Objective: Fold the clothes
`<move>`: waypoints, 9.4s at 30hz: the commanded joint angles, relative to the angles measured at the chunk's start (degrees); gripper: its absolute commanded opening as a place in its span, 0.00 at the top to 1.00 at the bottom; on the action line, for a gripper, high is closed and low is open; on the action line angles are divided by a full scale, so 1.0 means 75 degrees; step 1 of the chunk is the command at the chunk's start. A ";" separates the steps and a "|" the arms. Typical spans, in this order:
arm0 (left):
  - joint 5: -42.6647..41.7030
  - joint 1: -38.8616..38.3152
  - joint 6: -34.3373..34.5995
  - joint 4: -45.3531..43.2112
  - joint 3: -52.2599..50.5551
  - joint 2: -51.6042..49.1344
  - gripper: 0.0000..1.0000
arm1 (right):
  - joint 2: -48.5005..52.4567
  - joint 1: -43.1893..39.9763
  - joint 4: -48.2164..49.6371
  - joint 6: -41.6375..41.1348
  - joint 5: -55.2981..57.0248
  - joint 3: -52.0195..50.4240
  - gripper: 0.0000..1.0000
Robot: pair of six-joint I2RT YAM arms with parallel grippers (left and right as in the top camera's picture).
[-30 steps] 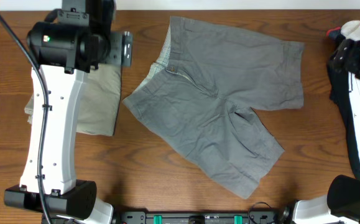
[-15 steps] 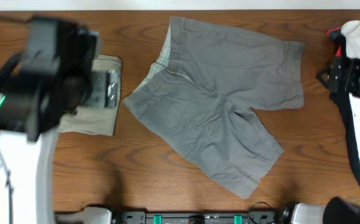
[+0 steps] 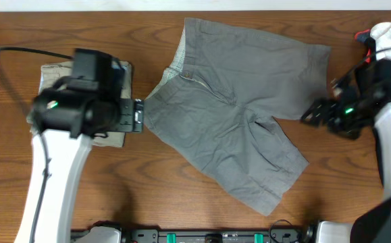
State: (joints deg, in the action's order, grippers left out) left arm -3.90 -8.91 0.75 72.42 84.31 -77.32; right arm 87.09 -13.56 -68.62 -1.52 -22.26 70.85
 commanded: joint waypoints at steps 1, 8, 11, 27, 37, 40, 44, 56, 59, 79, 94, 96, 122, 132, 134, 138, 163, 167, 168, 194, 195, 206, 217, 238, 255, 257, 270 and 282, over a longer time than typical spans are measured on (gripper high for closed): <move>-0.0399 -0.0006 0.0111 -0.0373 -0.0667 -0.0230 0.13 | 0.0192 0.0478 0.0746 -0.0664 0.0079 -0.1265 0.23; -0.0402 -0.0006 0.0111 -0.0650 -0.0860 -0.0950 0.12 | 0.0516 0.1163 0.1658 -0.2092 0.1349 -0.2707 0.30; -0.0402 -0.0006 0.0111 -0.0766 -0.0863 -0.1110 0.13 | 0.0597 0.1271 0.1988 -0.2608 0.1565 -0.3127 0.31; -0.0533 -0.0006 0.0108 -0.0965 -0.0863 -0.1113 0.13 | 0.0603 0.0391 0.2602 -0.2157 0.2763 -0.1434 0.99; -0.0624 -0.0006 0.0105 -0.1087 -0.0863 -0.1113 0.12 | 0.0635 0.0682 0.2148 -0.2069 0.1326 -0.2506 0.32; -0.0624 -0.0006 0.0105 -0.1172 -0.0863 -0.1113 0.12 | 0.0635 0.0868 0.3177 -0.2040 0.0495 -0.3389 0.32; -0.0624 -0.0006 0.0105 -0.1160 -0.0863 -0.1113 0.12 | 0.0635 0.1029 0.4223 -0.2022 -0.0035 -0.4074 0.58; -0.0624 -0.0006 0.0105 -0.1166 -0.0863 -0.1113 0.12 | 0.0632 0.0073 0.2789 -0.2774 0.4514 -0.1955 0.99; -0.0624 -0.0006 0.0105 -0.1169 -0.0863 -0.1113 0.12 | 0.0632 -0.0178 0.2876 -0.2760 0.4354 -0.1224 0.99; -0.1457 -0.0592 0.0102 -0.2678 -0.2489 -0.1145 0.12 | 0.0632 -0.0189 0.0813 -0.1859 0.1929 -0.0458 0.20; -0.1655 -0.1629 -0.0076 -0.7956 -0.3990 -0.1830 0.33 | 0.0632 0.0093 0.1183 -0.0414 -0.0495 -0.0463 0.25; -0.1699 -0.1638 0.0670 -0.8687 -0.3949 -0.2037 0.24 | 0.0632 0.0283 0.1186 -0.0417 -0.0527 -0.0463 0.25; -0.3226 -0.1402 0.0248 -0.8061 -0.1588 -0.5321 0.47 | 0.0632 0.1262 0.1556 -0.0880 -0.0003 -0.0463 0.29; -0.3681 -0.1378 0.0259 -0.7597 -0.1311 -0.5164 0.92 | 0.0632 0.1259 0.1495 -0.0877 0.0035 -0.0463 0.31; -0.3611 -0.1378 0.0283 -0.7402 -0.1139 -0.5010 0.94 | 0.0632 0.1262 0.1498 -0.0880 0.0189 -0.0463 0.31; -0.2678 -0.1378 0.0367 -0.6645 -0.0813 -0.4476 0.94 | 0.0632 0.1259 0.1501 -0.0880 0.0361 -0.0463 0.30; 0.0842 -0.1192 0.0871 -0.4849 -0.0927 -0.4782 0.94 | 0.0656 0.0632 0.1816 -0.2425 0.2046 -0.1923 0.70; 0.0839 -0.0938 0.1122 -0.4741 -0.0927 -0.4785 0.94 | 0.0662 0.0364 0.2328 -0.2629 0.1964 -0.2681 0.83; 0.0836 -0.0898 0.1122 -0.4733 -0.0927 -0.4785 0.94 | 0.0662 0.0341 0.2576 -0.2754 0.1964 -0.2917 0.86; 0.0836 -0.0793 0.1113 -0.4718 -0.0927 -0.4782 0.88 | 0.0845 -0.1620 0.3646 -0.1445 -0.1011 -0.1824 0.73; 0.0836 -0.0793 0.1113 -0.4718 -0.0927 -0.4782 0.88 | 0.0845 -0.1577 0.3480 -0.1169 -0.1472 -0.1798 0.68; 0.0781 -0.0793 0.1119 -0.4744 -0.0909 -0.4779 0.85 | 0.0892 -0.0245 0.4500 -0.2183 -0.0111 -0.3631 0.74; 0.0778 -0.0793 0.1116 -0.4739 -0.0796 -0.4759 0.78 | 0.0892 -0.0979 0.5552 -0.3952 0.4109 -0.4045 0.88; 0.0370 -0.0793 0.1064 -0.2786 -0.0356 -0.2649 0.48 | 0.0446 -0.1075 0.2343 -0.1527 -0.0356 -0.0819 0.47; -0.1285 -0.1174 0.1480 -0.0845 -0.1396 -0.1664 0.52 | 0.0533 0.0140 0.2043 -0.1763 0.0822 -0.2608 0.80; -0.1285 -0.1174 0.1728 -0.0912 -0.1716 -0.1664 0.52 | 0.0533 0.0146 0.2326 -0.1842 0.0842 -0.2841 0.82; -0.1853 -0.1189 0.2320 -0.2043 -0.3433 -0.1664 0.51 | 0.0624 0.0163 0.6863 -0.3226 0.1011 -0.4497 0.85; -0.2020 -0.1189 0.3008 -0.2652 -0.4266 -0.1664 0.50 | -0.0283 -0.0087 0.5525 -0.1944 -0.1469 -0.3194 0.43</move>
State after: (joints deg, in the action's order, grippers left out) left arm -18.13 -17.76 20.47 53.60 54.63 -89.54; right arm 89.08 -13.28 -24.69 -20.62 -27.94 43.18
